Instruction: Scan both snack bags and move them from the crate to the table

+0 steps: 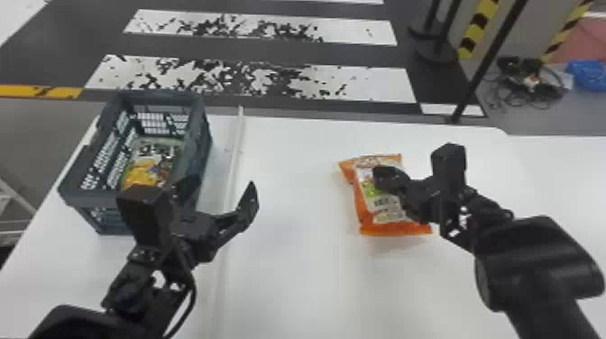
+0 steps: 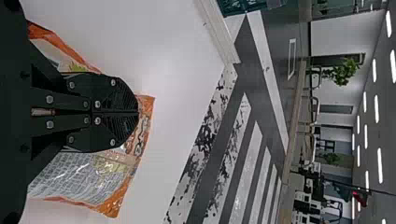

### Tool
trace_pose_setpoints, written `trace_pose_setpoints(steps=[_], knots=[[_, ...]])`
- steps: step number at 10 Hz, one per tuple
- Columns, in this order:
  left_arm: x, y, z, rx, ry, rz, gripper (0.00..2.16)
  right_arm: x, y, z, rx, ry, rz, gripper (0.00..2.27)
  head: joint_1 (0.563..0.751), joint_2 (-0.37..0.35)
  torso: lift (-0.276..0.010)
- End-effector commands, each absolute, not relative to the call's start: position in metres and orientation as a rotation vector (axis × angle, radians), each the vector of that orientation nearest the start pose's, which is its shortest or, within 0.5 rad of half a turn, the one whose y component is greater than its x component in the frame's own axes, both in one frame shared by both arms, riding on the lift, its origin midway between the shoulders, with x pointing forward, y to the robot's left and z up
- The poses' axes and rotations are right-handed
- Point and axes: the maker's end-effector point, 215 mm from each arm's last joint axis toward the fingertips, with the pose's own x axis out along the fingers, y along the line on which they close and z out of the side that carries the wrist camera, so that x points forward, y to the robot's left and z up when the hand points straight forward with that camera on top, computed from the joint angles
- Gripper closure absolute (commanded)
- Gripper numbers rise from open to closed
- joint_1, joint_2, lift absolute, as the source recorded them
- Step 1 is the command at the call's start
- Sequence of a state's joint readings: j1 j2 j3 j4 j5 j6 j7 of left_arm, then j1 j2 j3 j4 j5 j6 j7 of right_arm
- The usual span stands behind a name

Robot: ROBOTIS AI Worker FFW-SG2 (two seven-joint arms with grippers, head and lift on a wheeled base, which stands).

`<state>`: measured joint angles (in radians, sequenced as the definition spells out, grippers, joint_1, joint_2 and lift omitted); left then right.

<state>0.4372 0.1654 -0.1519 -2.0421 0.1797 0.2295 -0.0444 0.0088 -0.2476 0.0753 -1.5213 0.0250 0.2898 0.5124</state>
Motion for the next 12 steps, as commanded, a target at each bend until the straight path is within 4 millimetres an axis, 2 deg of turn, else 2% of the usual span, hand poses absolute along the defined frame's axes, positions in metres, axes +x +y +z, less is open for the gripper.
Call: trace_pose_setpoints(steps=[1,4,6,10,12], knots=[[0.446,0.145,-0.389,-0.076,0.228,-0.261,0.08,0.542,-0.203,-0.493,-0.207,0.442,0.531,2.26,0.695,-0.058,-0.088],[0.447,0.146,-0.391,-0.075,0.231,-0.262,0.08,0.535,-0.206,-0.524,-0.234,0.458,0.528,2.26,0.695,-0.065,-0.088],[0.448,0.146,-0.392,-0.077,0.230,-0.261,0.08,0.532,-0.218,-0.530,-0.235,0.456,0.503,2.26,0.695,-0.070,-0.088],[0.448,0.144,-0.394,-0.079,0.235,-0.265,0.08,0.515,-0.266,-0.536,-0.213,0.465,0.419,2.26,0.695,-0.114,-0.088],[0.447,0.140,-0.395,-0.082,0.237,-0.271,0.08,0.510,-0.275,-0.537,-0.217,0.463,0.413,2.26,0.695,-0.143,-0.088]])
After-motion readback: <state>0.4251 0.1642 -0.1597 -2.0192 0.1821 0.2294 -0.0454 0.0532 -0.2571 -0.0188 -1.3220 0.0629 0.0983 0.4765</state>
